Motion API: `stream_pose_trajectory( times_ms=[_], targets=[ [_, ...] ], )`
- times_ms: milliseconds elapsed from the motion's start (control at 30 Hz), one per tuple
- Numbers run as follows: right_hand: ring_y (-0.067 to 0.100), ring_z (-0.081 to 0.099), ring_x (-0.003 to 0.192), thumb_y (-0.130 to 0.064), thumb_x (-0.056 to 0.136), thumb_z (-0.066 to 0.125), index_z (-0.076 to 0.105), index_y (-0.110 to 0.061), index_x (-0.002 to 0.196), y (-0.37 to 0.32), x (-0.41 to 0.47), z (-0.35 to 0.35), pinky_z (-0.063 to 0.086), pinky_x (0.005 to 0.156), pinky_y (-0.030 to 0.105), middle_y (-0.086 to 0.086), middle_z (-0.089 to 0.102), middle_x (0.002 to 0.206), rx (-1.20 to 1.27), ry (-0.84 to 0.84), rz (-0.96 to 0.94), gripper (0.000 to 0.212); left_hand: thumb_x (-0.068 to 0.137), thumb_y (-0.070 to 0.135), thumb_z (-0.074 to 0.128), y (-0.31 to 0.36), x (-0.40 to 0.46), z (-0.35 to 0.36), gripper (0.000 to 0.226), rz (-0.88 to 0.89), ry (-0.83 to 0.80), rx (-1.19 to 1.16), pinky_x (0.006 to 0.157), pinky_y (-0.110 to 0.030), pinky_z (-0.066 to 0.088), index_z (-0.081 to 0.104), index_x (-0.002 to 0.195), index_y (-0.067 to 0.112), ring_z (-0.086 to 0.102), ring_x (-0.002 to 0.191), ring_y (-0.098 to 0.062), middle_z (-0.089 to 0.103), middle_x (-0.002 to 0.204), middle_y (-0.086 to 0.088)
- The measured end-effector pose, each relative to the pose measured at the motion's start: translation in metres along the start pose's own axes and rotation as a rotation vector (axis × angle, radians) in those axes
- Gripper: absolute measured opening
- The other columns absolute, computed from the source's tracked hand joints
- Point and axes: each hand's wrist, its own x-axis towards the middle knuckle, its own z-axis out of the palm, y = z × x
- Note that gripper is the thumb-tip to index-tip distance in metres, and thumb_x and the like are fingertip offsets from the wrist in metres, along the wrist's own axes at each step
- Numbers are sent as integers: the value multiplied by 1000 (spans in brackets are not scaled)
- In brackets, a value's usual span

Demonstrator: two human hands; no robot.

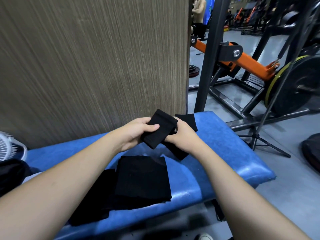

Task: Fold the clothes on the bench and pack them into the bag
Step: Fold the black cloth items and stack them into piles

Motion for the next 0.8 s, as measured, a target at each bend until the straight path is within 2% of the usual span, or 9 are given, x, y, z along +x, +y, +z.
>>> stream_pose_trajectory(
  times_ms=[67,133,167,233,300,400,467,600,800],
  targets=[
    [4,66,71,-17,78,82,64,-22,110,4,-2,-7,53,72,25,-9,69,79,39,-30,84,38,97,6,56,-3,2,-8,32,3,64,-27,71,-23,56,58,128,-1,68,98,-21,68,118,-17],
    [3,45,51,-23,81,81,66,-20,106,8,-4,-13,38,55,20,-10,48,61,4,-59,156,30,96,6,57,-6,3,-13,31,-1,121,-22,76,-27,56,58,127,0,68,101,-24,69,119,-17],
    [4,39,51,-27,82,81,68,-18,104,9,-5,-15,33,53,18,-9,42,61,-9,-69,180,27,95,6,59,-8,4,-15,31,-5,145,-7,80,-30,56,59,125,1,68,104,-26,69,120,-18],
    [6,39,53,-30,85,79,71,-8,95,10,-6,-14,33,51,18,-4,45,64,-28,-97,205,26,94,6,61,-12,6,-16,28,-12,202,26,84,-34,56,61,122,4,68,105,-28,69,118,-17],
    [12,40,52,-28,87,77,64,2,84,10,-6,-13,35,47,21,3,48,66,-44,-128,229,33,93,7,63,-16,9,-16,23,-11,276,54,87,-40,57,63,117,7,69,103,-29,72,112,-14],
    [18,40,50,-24,90,74,55,-8,76,14,-6,-12,33,41,18,9,45,67,-106,-145,269,28,90,11,68,-22,12,-21,19,-31,376,129,87,-43,58,64,109,9,71,96,-27,74,105,-11],
    [21,43,51,-23,91,71,52,-12,77,17,-5,-11,35,44,20,10,47,67,-125,-132,293,26,87,12,72,-26,13,-25,13,-49,408,185,80,-37,59,63,96,9,71,87,-24,74,99,-11],
    [20,40,43,-18,89,66,49,-12,80,20,-4,-9,34,49,25,14,51,67,-138,-92,339,21,83,15,77,-38,14,-28,22,-71,464,289,62,-27,52,56,80,14,66,72,-18,70,86,-9],
    [17,32,38,-12,89,58,50,-11,81,11,-4,-6,26,40,20,14,59,62,23,-46,350,12,82,17,78,-40,13,-27,22,-90,440,339,67,-32,55,58,86,10,68,76,-22,72,87,-10]
  ],
)
